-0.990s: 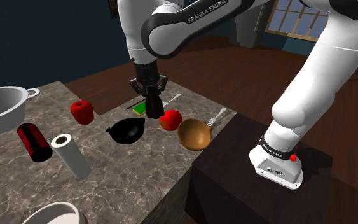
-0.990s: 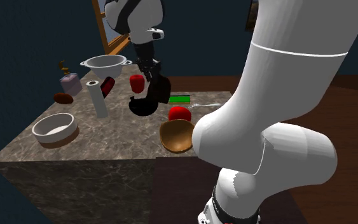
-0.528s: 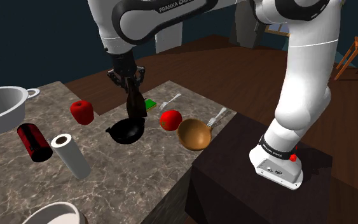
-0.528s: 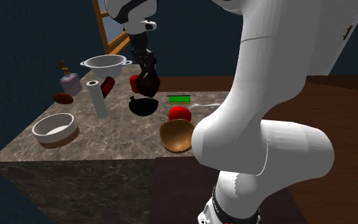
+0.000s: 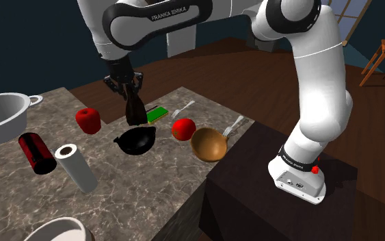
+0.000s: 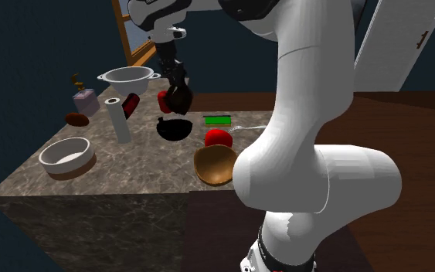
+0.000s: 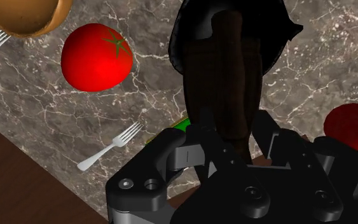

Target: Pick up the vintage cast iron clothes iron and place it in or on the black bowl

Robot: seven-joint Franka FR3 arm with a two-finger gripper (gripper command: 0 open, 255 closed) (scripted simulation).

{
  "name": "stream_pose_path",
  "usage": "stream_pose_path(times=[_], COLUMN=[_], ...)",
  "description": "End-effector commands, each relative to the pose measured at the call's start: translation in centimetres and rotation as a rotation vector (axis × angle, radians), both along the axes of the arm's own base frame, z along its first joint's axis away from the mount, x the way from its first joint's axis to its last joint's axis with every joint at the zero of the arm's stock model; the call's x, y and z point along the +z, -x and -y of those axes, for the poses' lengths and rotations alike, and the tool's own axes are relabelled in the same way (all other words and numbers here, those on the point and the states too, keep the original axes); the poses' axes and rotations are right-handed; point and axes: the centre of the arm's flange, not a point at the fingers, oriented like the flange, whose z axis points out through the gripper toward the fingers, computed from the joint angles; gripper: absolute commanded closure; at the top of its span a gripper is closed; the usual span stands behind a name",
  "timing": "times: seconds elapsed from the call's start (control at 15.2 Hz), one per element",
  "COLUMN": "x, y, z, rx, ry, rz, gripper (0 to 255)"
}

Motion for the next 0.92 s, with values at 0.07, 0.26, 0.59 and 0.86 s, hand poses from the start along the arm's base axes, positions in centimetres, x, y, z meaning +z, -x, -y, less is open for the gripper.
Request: stream_pose_path(times=[0.07,0.26,0.59,0.86], x=[-1.5,-3.1,-5.7,-8.1], y=[-0.1,-0.1,-0.1,-0.1], z=[0.0,0.0,0.0,0.0], rx=[0.000,0.000,0.000,0.000], ry=[0.000,0.000,0.000,0.000], rz=[0.001,0.001,0.001,0.001], gripper=[255,255,255,255])
